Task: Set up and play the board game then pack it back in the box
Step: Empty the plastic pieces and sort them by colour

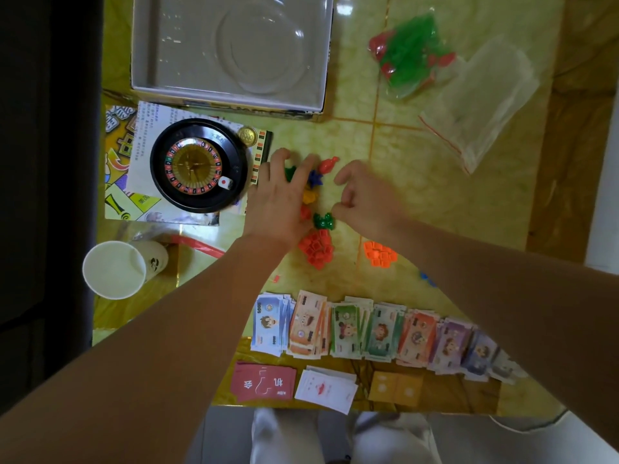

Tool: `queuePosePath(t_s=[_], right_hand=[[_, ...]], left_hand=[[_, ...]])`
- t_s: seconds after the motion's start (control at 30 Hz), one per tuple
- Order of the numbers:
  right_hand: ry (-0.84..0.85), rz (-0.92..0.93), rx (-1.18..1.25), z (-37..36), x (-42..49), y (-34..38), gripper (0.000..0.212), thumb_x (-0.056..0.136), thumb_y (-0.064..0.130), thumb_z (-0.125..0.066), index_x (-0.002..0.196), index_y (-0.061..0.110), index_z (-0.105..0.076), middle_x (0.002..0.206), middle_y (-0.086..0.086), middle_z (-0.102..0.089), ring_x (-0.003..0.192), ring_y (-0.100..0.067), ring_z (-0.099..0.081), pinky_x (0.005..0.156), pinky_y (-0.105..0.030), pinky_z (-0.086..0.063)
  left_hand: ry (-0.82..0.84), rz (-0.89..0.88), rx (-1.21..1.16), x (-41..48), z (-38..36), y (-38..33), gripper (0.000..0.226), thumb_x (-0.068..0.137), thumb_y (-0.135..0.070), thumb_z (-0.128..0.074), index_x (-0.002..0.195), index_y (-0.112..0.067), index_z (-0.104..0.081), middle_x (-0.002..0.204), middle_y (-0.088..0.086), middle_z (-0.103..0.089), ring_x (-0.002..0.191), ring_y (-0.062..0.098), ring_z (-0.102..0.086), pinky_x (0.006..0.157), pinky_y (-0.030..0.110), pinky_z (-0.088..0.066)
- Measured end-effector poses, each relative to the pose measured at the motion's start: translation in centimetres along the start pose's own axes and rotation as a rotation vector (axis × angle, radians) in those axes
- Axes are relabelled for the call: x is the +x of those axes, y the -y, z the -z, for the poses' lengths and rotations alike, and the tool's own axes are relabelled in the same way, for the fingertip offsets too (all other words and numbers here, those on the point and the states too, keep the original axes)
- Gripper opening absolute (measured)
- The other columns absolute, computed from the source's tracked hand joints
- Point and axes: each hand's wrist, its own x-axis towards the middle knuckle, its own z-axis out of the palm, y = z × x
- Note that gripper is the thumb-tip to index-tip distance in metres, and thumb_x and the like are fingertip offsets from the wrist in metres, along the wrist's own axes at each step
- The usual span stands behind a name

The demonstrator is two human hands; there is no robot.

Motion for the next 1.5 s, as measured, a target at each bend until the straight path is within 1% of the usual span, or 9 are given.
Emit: queuePosePath(t_s=[0.13, 0.23, 0.37, 0.47, 0.6, 0.7, 0.87, 1.03, 1.5], right_hand=[[0.185, 0.123, -0.156, -0.1, -0.8, -0.2, 0.028, 0.082, 0.021, -0.072, 0.104, 0.019, -0.054, 0.083, 0.002, -0.063, 0.07, -0.014, -0.057, 0.061, -0.025, -0.042], [0.161, 0.133, -0.274, -0.4, -0.7, 0.1, 0.025, 0.086, 0.028, -0.069, 0.106, 0.019, -0.058, 0.085, 0.006, -0.06, 0.076, -0.012, -0.055, 0.057, -0.025, -0.036], [0.037, 0.09, -0.263, -0.3, 0.0, -0.1, 0.024, 0.087, 0.028, -0.066, 0.107, 0.019, -0.058, 0.094, 0.001, -0.061, 0.085, -0.02, -0.06, 0.071, -0.03, -0.045], [-0.117, 0.042, -0.171, 0.0, 1.0, -0.3, 0.043, 0.084, 0.025, -0.069, 0.121, 0.015, -0.049, 0.107, -0.006, -0.059, 0.089, -0.024, -0.06, 0.077, -0.036, -0.049], [-0.152, 0.084, -0.185, -0.4, 2.4, 0.6, 0.076, 0.082, 0.021, -0.069, 0.146, 0.019, -0.03, 0.133, -0.009, -0.043, 0.099, -0.026, -0.06, 0.084, -0.039, -0.051], [-0.138, 0.131, -0.222, -1.5, 3.1, 1.6, 0.063, 0.082, 0.02, -0.068, 0.141, 0.018, -0.043, 0.127, -0.009, -0.043, 0.101, -0.028, -0.058, 0.09, -0.041, -0.049], [-0.125, 0.166, -0.277, -3.3, 2.4, 3.5, 0.052, 0.083, 0.018, -0.067, 0.132, 0.018, -0.052, 0.122, -0.008, -0.047, 0.102, -0.026, -0.055, 0.088, -0.04, -0.048], [-0.065, 0.223, -0.365, -4.6, 1.3, 5.2, 0.044, 0.085, 0.018, -0.064, 0.128, 0.014, -0.053, 0.121, -0.008, -0.046, 0.11, -0.025, -0.049, 0.091, -0.038, -0.046], [0.101, 0.27, -0.558, -7.6, -2.0, 7.7, 0.028, 0.088, 0.009, -0.058, 0.115, 0.007, -0.06, 0.116, -0.011, -0.049, 0.099, -0.029, -0.058, 0.083, -0.041, -0.049]], left_hand=[[-0.029, -0.03, -0.06, 0.4, 0.0, -0.2, 0.081, 0.071, -0.014, -0.074, 0.143, -0.023, -0.038, 0.137, 0.018, -0.033, 0.117, 0.035, -0.04, 0.075, 0.043, -0.052], [-0.022, -0.024, -0.057, 0.6, 0.1, -0.3, 0.077, 0.076, -0.011, -0.07, 0.144, -0.024, -0.036, 0.137, 0.016, -0.031, 0.119, 0.033, -0.038, 0.075, 0.038, -0.051], [-0.066, 0.002, -0.085, 0.6, 0.3, -0.5, 0.069, 0.081, -0.018, -0.068, 0.142, -0.023, -0.037, 0.135, 0.015, -0.033, 0.119, 0.03, -0.039, 0.076, 0.034, -0.047], [-0.06, 0.033, -0.093, 0.6, 0.3, -0.3, 0.073, 0.08, -0.019, -0.07, 0.143, -0.022, -0.035, 0.135, 0.015, -0.032, 0.12, 0.029, -0.039, 0.074, 0.03, -0.044], [-0.054, 0.053, -0.124, 0.5, 0.1, 0.3, 0.078, 0.077, -0.014, -0.075, 0.144, -0.022, -0.036, 0.13, 0.015, -0.034, 0.112, 0.029, -0.047, 0.084, 0.034, -0.05], [-0.085, 0.045, -0.16, 0.5, 0.0, 1.0, 0.072, 0.076, -0.009, -0.074, 0.14, -0.021, -0.043, 0.121, 0.015, -0.04, 0.101, 0.029, -0.052, 0.085, 0.039, -0.05], [-0.081, 0.084, -0.194, -0.8, -0.1, 2.1, 0.048, 0.082, -0.01, -0.068, 0.127, -0.01, -0.053, 0.116, 0.016, -0.043, 0.09, 0.028, -0.054, 0.077, 0.031, -0.044], [-0.081, 0.119, -0.219, -3.3, -0.6, 3.4, 0.048, 0.078, -0.005, -0.07, 0.124, -0.007, -0.054, 0.117, 0.017, -0.043, 0.089, 0.032, -0.056, 0.076, 0.036, -0.049], [-0.065, 0.208, -0.301, -8.8, -1.3, 4.4, 0.052, 0.077, -0.002, -0.072, 0.125, -0.01, -0.054, 0.12, 0.016, -0.045, 0.096, 0.033, -0.057, 0.08, 0.034, -0.045]])
